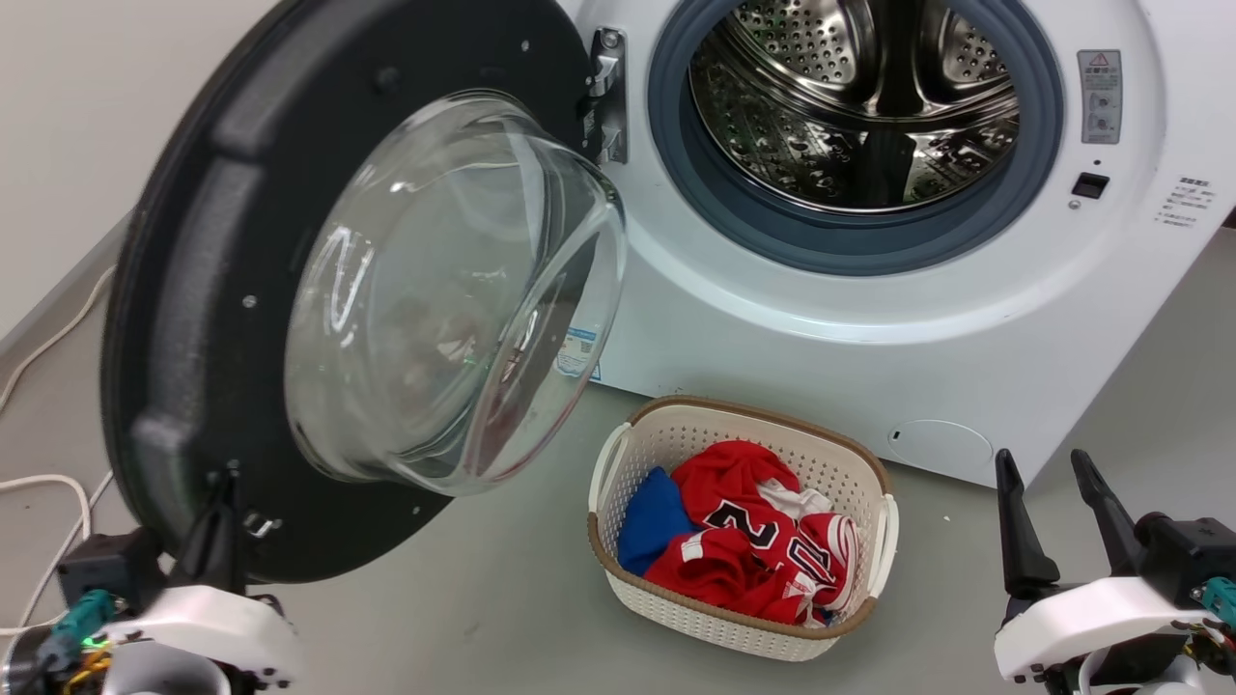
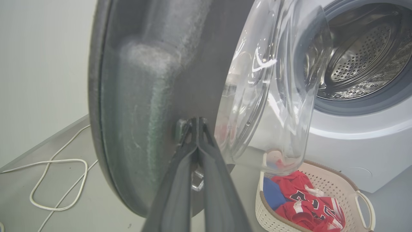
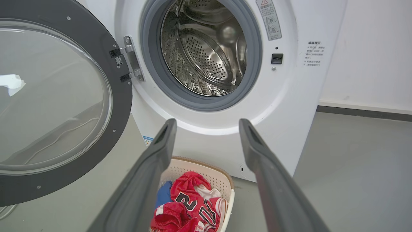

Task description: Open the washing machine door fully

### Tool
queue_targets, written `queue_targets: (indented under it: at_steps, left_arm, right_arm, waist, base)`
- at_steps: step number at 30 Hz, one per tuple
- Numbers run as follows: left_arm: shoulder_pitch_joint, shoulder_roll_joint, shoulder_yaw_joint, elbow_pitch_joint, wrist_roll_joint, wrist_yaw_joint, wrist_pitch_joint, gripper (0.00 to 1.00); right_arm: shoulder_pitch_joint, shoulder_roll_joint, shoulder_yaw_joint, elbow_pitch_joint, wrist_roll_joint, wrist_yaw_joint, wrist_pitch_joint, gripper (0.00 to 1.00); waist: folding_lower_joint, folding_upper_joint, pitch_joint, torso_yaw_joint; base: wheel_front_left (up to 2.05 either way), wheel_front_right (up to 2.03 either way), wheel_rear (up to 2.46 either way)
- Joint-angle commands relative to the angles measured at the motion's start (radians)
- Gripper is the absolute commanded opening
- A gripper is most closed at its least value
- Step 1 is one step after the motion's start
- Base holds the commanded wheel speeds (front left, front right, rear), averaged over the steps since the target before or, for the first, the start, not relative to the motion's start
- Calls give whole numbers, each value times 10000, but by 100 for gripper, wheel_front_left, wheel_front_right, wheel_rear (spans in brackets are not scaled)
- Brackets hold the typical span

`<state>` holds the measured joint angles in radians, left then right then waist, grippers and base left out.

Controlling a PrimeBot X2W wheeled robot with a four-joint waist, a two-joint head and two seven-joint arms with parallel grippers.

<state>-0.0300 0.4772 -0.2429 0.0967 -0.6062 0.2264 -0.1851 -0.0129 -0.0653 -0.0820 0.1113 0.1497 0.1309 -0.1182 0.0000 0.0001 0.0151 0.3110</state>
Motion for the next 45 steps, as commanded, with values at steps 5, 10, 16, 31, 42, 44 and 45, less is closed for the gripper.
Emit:
queue_targets:
  at_steps: [5,10,16,31,42,44,45]
  left_arm:
    - [-329,628,823,711,-327,38,-114,0]
    - [-750,1125,1262,1620,-570,-264,-164,0]
    - [-1444,1672,1556,2723,-744,-697,-219,0]
    - [-1118,1391,1568,3053,-433,-818,-714,0]
    - [993,187,541,-258,303,-115,-723,0]
    - [1115,-95,112,-532,421,-122,-667,0]
    - [1139,-221,-114,-609,497,-144,-645,0]
  right_arm:
    - [-48,-33,41,57,71,-2,-24,100]
    - [-145,-22,80,97,67,-2,9,100]
    - [-262,-26,119,110,96,-2,7,100]
    - [-31,-6,146,309,193,-2,-46,100]
    - [375,42,139,75,53,-2,88,100]
    - [390,46,165,35,9,-2,103,100]
    - [389,47,212,14,3,-2,115,100]
  waist:
    - [0,-1,31,-275]
    - [0,-1,81,-495]
    - [0,-1,161,-739]
    - [0,-1,-104,-1152]
    - [0,-1,-480,-1274]
    - [0,-1,-514,-1350]
    - [0,-1,-532,-1407]
  base:
    - [0,0,0]
    - [0,0,0]
    - [0,0,0]
    - [0,0,0]
    - [0,0,0]
    - [0,0,0]
    - [0,0,0]
